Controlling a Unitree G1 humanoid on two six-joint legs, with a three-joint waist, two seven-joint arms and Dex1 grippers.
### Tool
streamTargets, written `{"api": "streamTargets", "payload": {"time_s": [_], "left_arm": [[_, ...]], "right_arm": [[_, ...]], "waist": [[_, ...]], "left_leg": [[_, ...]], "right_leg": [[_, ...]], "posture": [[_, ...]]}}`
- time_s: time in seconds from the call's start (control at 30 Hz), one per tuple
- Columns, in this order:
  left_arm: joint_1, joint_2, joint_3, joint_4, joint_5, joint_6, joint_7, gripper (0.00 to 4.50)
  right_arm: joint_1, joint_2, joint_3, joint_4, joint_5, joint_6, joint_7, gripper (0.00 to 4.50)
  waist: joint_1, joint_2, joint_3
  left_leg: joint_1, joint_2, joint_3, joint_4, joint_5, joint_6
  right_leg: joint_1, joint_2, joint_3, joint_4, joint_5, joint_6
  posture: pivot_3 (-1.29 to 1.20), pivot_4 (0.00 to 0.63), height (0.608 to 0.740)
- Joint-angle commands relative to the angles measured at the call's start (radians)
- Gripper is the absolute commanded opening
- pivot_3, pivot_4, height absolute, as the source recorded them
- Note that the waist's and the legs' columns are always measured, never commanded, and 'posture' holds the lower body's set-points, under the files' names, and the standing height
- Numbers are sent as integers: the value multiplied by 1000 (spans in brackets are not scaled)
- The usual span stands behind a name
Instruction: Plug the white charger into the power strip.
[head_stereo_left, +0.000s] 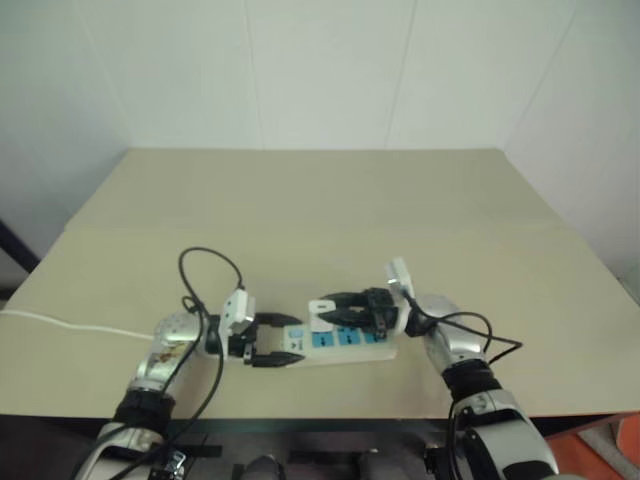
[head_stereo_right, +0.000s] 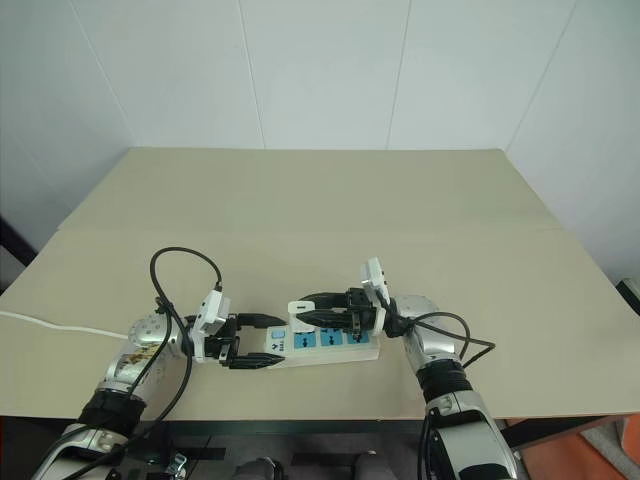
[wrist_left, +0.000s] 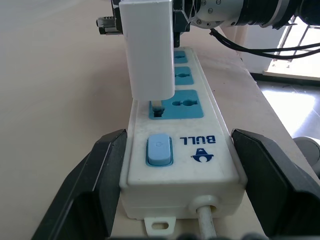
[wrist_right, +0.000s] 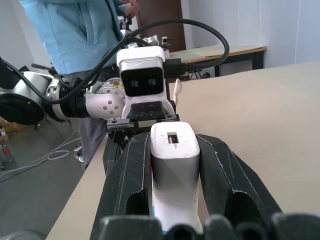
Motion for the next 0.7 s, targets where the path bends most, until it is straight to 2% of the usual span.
{"api": "streamTargets", "payload": {"time_s": [0.03, 0.7], "left_arm": [[15, 11, -16, -8, 15, 4, -5, 3166], [2, 14, -17, 16, 18, -10, -21, 3166]], "right_arm": [[8, -6, 4, 5, -16, -26, 6, 1120], [28, -8, 34, 25, -56, -85, 8, 1120]], "waist": [[0, 0, 0], [-3, 0, 0]], "left_leg": [[0, 0, 0, 0, 0, 0], [2, 0, 0, 0, 0, 0]], "right_leg": [[0, 0, 0, 0, 0, 0], [2, 0, 0, 0, 0, 1]], "posture": [[0, 150, 740], [0, 150, 740]]}}
